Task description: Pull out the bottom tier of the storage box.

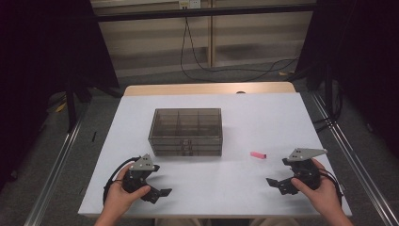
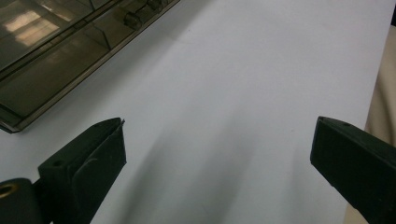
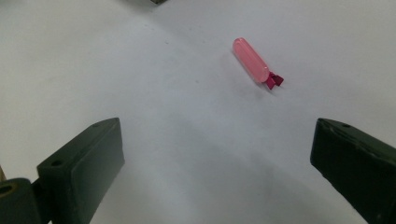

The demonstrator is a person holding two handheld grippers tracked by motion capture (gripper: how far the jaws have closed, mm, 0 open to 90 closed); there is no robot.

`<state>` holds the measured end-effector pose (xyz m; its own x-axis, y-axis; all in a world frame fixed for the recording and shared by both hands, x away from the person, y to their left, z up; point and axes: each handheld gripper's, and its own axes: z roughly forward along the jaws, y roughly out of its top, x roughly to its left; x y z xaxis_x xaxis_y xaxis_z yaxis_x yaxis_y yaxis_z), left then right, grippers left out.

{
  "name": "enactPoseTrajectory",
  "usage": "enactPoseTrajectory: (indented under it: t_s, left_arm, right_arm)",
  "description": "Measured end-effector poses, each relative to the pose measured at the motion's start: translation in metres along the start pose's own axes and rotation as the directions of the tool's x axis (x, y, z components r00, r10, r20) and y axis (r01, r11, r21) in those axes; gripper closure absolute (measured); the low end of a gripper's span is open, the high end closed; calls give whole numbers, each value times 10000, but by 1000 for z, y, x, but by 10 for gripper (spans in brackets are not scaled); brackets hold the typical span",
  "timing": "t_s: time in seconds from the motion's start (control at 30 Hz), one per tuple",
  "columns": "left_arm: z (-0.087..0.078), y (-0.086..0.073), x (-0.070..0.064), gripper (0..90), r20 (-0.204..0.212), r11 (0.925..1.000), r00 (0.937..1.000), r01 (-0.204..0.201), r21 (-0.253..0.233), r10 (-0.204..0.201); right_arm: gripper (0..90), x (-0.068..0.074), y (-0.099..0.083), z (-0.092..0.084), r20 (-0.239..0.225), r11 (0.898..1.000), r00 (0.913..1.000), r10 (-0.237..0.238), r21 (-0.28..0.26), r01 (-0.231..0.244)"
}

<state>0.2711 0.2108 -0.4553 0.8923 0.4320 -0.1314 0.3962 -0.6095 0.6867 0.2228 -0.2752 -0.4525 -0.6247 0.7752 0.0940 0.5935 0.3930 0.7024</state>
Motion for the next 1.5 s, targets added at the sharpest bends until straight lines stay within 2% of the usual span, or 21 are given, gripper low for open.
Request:
enactPoseTrajectory:
  t_s: [0.3, 0.4, 0.57, 0.67, 0.83, 0.87, 1.0, 1.07, 1.13, 1.17, 1.33, 1.37, 1.4, 1.5]
  left_arm:
    - [3, -1, 2, 33, 100, 9999, 9999, 99, -126, -98]
    - [4, -1, 2, 32, -156, 9998, 9997, 178, -89, -179]
    - [3, -2, 3, 32, -157, 9997, 9997, 183, -175, -186]
    - [-2, -6, 6, 32, -528, 9990, 9980, 345, -276, -359]
    - [-6, -10, 8, 32, -664, 9975, 9959, 587, -403, -613]
    - [-8, -11, 9, 32, -851, 9974, 9943, 613, -390, -644]
    - [-10, -14, 11, 32, -1065, 9954, 9907, 788, -554, -843]
    - [-12, -14, 12, 32, -1279, 9954, 9884, 740, -606, -813]
    - [-14, -14, 12, 31, -1553, 9934, 9824, 941, -658, -1034]
    - [-14, -14, 12, 32, -1553, 9934, 9824, 941, -658, -1034]
    - [-15, -17, 14, 39, -1959, 9906, 9724, 1138, -760, -1267]
    - [-15, -17, 14, 40, -1959, 9906, 9724, 1138, -760, -1267]
    - [-16, -17, 14, 40, -2065, 9885, 9685, 1231, -879, -1390]
    - [-17, -17, 14, 41, -2105, 9866, 9664, 1286, -1000, -1473]
  right_arm:
    - [25, 2, 1, 3, -95, 10000, 10000, 13, 49, -13]
    - [25, 2, 1, 4, -141, 10000, 9999, -49, 33, 49]
    - [25, 3, 2, 4, -226, 10000, 9997, -6, 10, 6]
    - [25, 3, 3, 5, -252, 10000, 9997, -51, -64, 50]
    - [26, 3, 4, 7, -296, 9999, 9995, -104, -69, 102]
    - [26, 4, 5, 7, -334, 10000, 9994, -69, -46, 68]
    - [25, 4, 7, 9, -359, 9999, 9993, -92, -46, 90]
    - [26, 4, 7, 10, -403, 9999, 9991, -114, -66, 111]
    - [26, 4, 7, 10, -429, 9999, 9990, -110, -88, 107]
    - [26, 4, 7, 10, -429, 9999, 9990, -110, -88, 107]
    - [26, 3, 8, 11, -482, 9999, 9988, -81, -125, 75]
    - [26, 3, 8, 11, -494, 9999, 9988, -69, -136, 62]
    - [26, 3, 8, 10, -504, 9999, 9987, -45, -137, 38]
    - [26, 3, 8, 10, -482, 9998, 9988, 0, -175, -9]
